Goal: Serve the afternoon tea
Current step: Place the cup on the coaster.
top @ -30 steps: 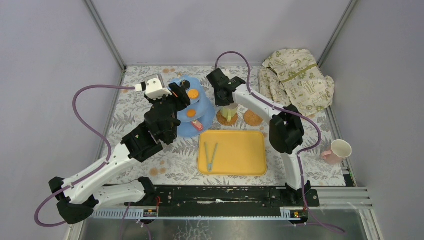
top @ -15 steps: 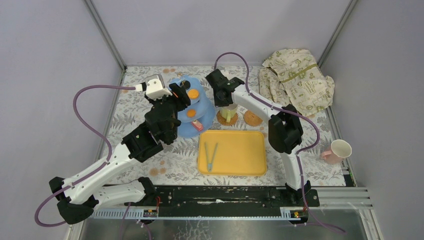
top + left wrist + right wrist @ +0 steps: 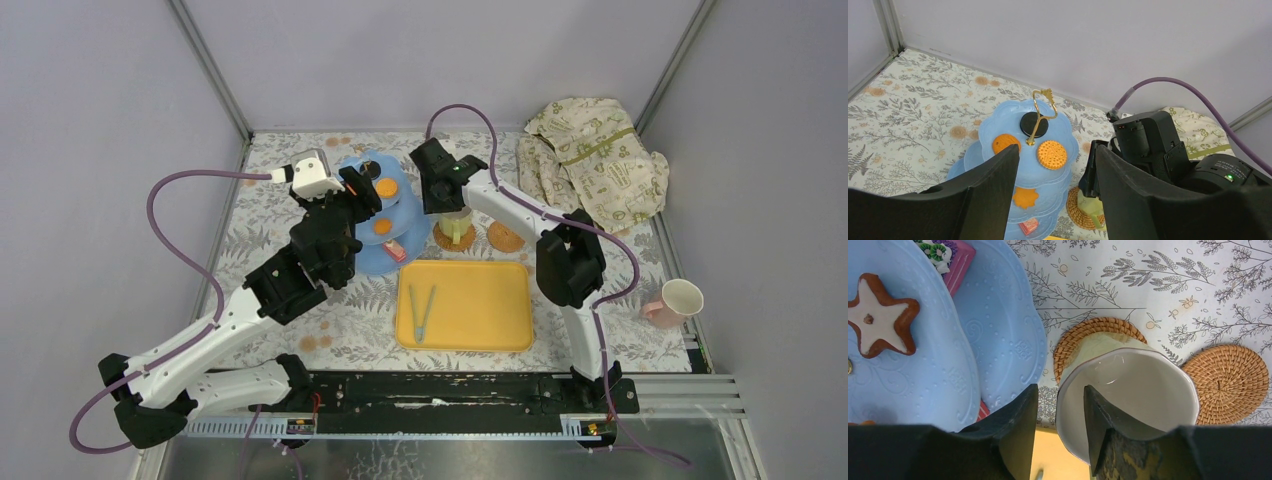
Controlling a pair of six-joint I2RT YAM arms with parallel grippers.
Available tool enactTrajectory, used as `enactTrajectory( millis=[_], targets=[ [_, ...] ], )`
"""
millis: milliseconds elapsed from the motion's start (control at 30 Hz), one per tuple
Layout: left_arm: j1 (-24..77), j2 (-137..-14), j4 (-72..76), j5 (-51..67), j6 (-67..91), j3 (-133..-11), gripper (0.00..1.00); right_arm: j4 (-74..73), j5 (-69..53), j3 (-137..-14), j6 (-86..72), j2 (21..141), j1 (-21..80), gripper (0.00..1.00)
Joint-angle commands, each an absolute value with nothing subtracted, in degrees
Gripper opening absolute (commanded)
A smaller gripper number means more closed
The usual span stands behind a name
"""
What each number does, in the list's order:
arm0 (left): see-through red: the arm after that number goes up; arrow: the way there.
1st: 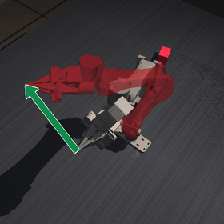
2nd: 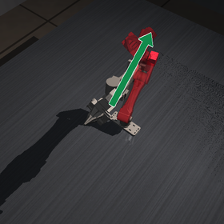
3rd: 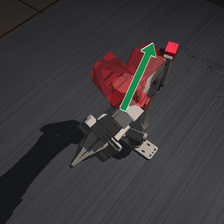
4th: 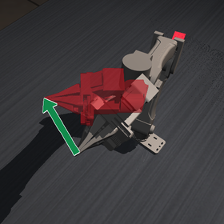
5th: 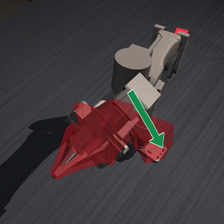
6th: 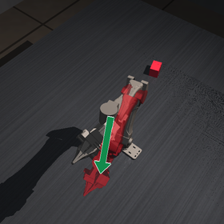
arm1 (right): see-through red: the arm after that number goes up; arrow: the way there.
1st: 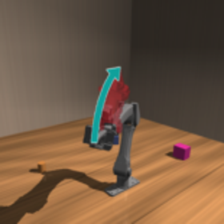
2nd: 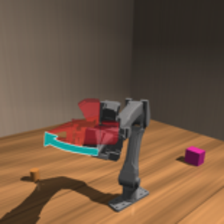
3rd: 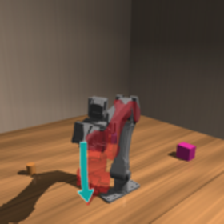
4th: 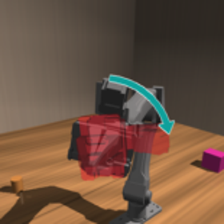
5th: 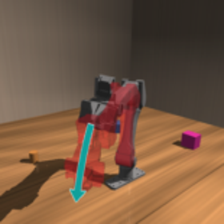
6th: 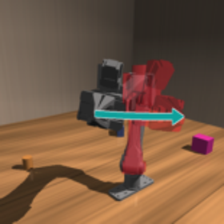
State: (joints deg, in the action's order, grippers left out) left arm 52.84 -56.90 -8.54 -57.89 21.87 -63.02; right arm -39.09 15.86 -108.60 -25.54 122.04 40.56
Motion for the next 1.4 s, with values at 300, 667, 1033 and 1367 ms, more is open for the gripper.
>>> enactTrajectory(
  millis=[300, 667, 1033, 1367],
  targets=[
    [53.0, -57.9, -4.4, -60.2, 19.9, -63.8, 0.68, -36.7, 16.0, -109.2, -24.8, 113.5, 41.4, 0.49],
    [53.0, -59.0, -2.6, -57.8, 16.7, -65.2, 0.73, -35.6, 23.1, -102.6, -26.7, 101.7, 41.4, 0.59],
    [53.0, -59.2, -1.6, -44.4, 19.2, -64.4, 0.73, -39.2, 46.6, -72.9, -43.0, 72.0, 31.1, 0.7],
    [53.0, -62.0, -1.4, -37.2, 20.8, -65.5, 0.73, -52.6, 56.5, -62.6, -55.5, 59.1, 18.4, 0.63]
  ],
)
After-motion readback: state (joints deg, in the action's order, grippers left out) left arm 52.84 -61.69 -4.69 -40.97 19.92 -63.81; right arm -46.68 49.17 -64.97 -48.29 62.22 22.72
